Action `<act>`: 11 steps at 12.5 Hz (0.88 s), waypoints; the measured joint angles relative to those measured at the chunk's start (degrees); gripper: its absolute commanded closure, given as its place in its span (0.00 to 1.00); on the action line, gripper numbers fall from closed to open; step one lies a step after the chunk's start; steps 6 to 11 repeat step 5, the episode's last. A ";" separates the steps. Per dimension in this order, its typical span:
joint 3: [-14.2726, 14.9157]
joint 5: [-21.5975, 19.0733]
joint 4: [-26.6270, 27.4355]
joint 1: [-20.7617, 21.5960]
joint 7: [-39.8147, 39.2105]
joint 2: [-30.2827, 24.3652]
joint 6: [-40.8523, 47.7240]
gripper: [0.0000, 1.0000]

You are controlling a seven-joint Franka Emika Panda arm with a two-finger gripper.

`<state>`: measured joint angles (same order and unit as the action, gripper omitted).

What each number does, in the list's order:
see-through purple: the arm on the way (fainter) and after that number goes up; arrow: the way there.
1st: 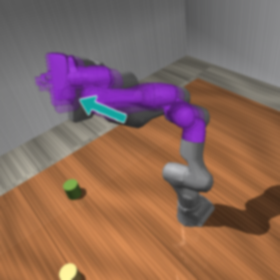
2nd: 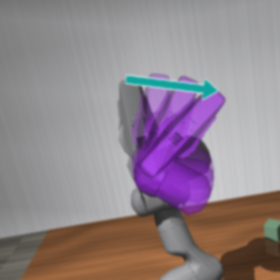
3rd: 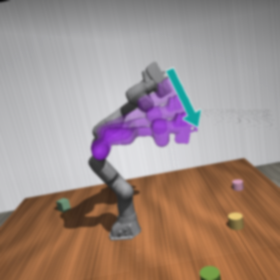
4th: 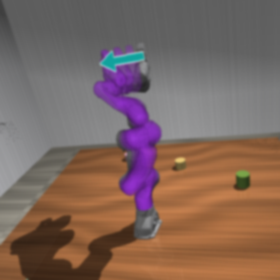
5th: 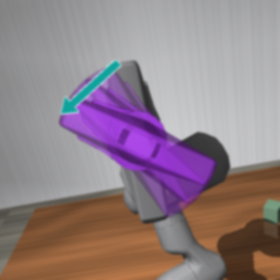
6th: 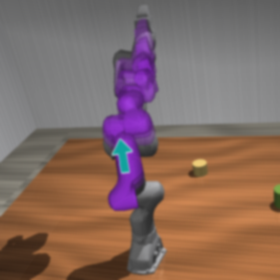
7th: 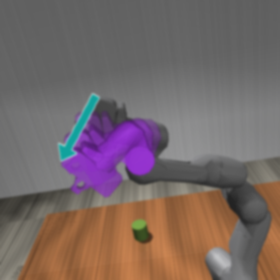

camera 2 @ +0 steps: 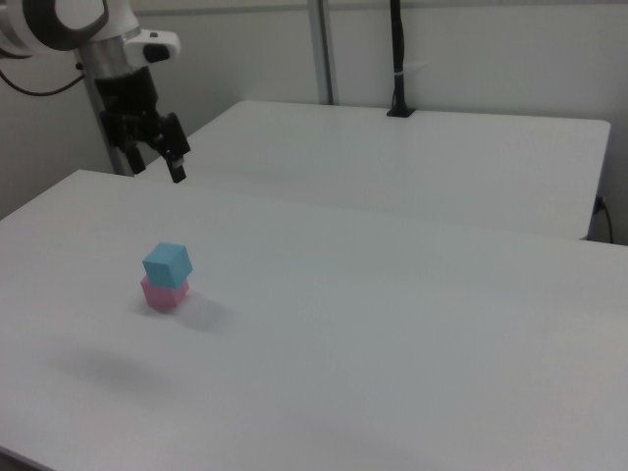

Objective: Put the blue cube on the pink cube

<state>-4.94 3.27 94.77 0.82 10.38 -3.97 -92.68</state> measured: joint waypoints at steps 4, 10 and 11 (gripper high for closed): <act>5.43 -0.06 -0.18 0.04 -5.66 -0.79 0.00 0.00; 5.63 -0.06 -0.26 0.04 -5.85 -0.80 0.00 0.00; 5.63 -0.06 -0.26 0.04 -5.85 -0.80 0.00 0.00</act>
